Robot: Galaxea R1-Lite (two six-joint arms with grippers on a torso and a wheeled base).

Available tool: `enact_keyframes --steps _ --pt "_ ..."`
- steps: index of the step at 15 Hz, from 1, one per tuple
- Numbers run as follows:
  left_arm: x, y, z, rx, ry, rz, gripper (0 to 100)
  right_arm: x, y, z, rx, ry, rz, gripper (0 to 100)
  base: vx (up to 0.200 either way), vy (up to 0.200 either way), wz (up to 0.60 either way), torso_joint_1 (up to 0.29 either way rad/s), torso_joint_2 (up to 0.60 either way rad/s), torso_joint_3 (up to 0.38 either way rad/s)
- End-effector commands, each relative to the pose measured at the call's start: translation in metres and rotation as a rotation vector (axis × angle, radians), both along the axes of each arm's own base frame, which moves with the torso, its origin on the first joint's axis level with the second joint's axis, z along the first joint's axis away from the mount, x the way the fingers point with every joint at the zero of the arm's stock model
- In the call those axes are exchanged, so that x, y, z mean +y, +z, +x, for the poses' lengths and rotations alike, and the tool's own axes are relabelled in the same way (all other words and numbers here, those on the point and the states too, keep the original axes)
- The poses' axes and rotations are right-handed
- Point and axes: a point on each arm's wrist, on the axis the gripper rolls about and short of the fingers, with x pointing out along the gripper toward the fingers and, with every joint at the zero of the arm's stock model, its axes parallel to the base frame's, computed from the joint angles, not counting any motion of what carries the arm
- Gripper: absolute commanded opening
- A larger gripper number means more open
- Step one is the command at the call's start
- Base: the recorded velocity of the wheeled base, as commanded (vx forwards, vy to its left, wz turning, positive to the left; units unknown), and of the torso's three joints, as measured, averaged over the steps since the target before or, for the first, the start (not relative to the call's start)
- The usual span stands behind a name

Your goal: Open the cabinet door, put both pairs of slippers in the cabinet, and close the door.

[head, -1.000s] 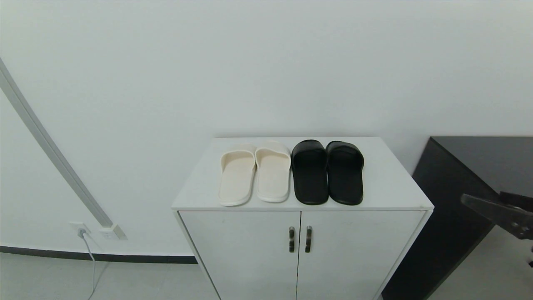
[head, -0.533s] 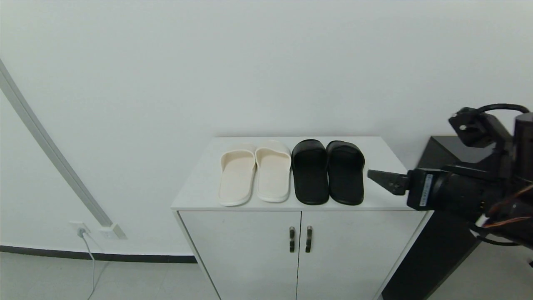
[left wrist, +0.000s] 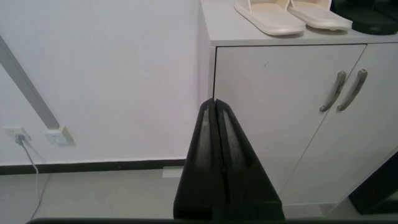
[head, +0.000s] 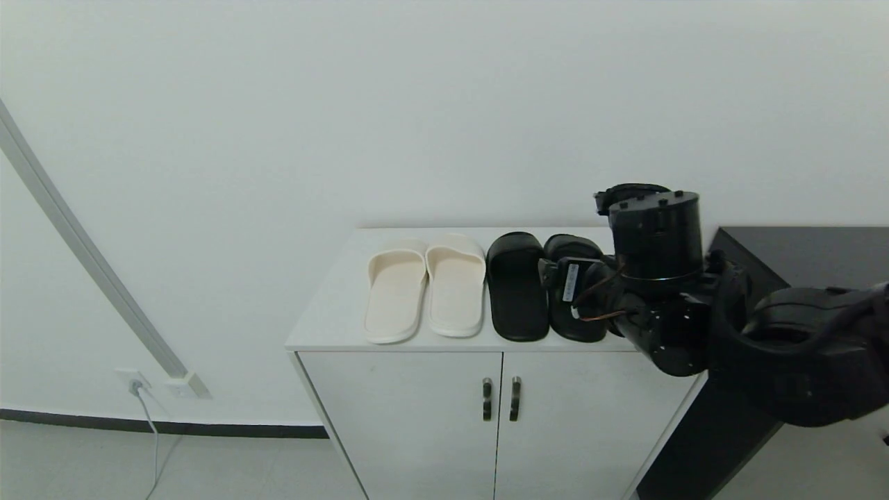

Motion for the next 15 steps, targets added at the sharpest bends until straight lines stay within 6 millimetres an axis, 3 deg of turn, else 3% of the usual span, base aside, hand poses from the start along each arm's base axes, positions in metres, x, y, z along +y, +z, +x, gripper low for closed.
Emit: enact_keyframes --steps 1,5,15 --pt "0.0 0.0 0.0 0.001 0.0 0.0 0 0.021 -0.023 0.021 0.028 -0.021 -0.041 100 0.0 0.0 0.0 0.0 0.0 0.0" --pt "0.0 0.0 0.0 0.001 0.0 0.0 0 0.031 -0.036 0.038 0.035 -0.025 -0.089 100 0.0 0.0 0.0 0.0 0.0 0.0" --pt "0.0 0.0 0.0 0.001 0.0 0.0 0 0.029 -0.048 0.102 -0.031 -0.083 -0.137 100 0.0 0.0 0.0 0.0 0.0 0.0"
